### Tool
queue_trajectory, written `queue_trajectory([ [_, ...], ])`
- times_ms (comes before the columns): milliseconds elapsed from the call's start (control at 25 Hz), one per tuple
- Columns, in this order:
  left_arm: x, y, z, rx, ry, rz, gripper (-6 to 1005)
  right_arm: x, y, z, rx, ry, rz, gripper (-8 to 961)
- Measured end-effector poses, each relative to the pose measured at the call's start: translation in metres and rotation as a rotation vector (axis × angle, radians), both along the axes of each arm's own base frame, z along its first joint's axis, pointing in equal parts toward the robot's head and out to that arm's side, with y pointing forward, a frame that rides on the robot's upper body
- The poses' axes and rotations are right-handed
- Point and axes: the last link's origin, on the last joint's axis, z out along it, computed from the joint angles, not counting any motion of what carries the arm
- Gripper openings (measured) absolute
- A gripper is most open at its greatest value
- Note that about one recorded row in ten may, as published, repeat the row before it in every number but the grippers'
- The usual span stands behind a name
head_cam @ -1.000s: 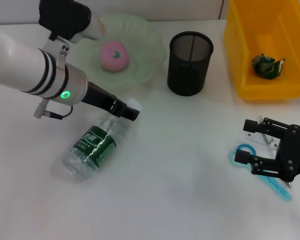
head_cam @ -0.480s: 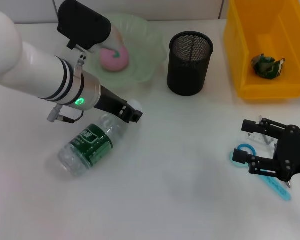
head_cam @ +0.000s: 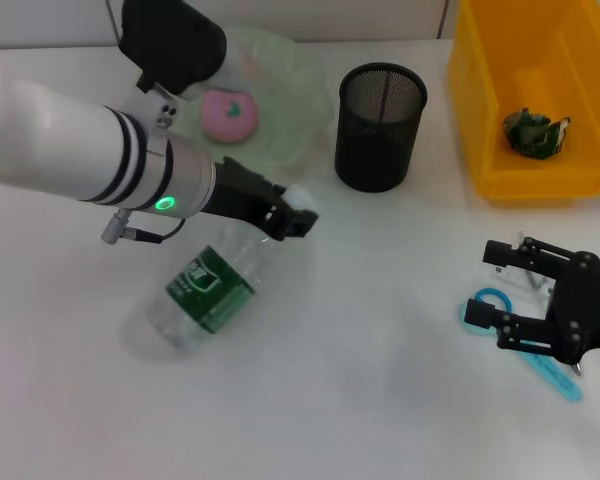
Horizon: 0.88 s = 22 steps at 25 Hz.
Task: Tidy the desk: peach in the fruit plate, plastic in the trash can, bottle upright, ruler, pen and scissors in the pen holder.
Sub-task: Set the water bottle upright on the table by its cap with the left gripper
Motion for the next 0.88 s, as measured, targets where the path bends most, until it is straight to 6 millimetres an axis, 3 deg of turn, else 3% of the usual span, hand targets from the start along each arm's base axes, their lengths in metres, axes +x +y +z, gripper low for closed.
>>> queue_trajectory([
  [120, 0.02, -0.015, 0.025, 0.022, -0.148, -0.071, 444, 0.0, 0.0, 0.0, 0.002, 0.001, 0.0, 803],
  [240, 0.02, -0.026, 0.049, 0.07, -0.256, -0.107, 444, -0.001, 0.001, 0.0, 0.003, 0.002, 0.003, 802],
  [520, -0.011, -0.041, 0.081, 0.162, -0.493, -0.139, 443, -0.004, 0.004, 0.0, 0.003, 0.007, 0.01, 802],
  [880, -0.053, -0.048, 0.094, 0.228, -0.775, -0.199, 443, -0.008, 0.012, -0.004, -0.001, 0.009, 0.012, 802],
])
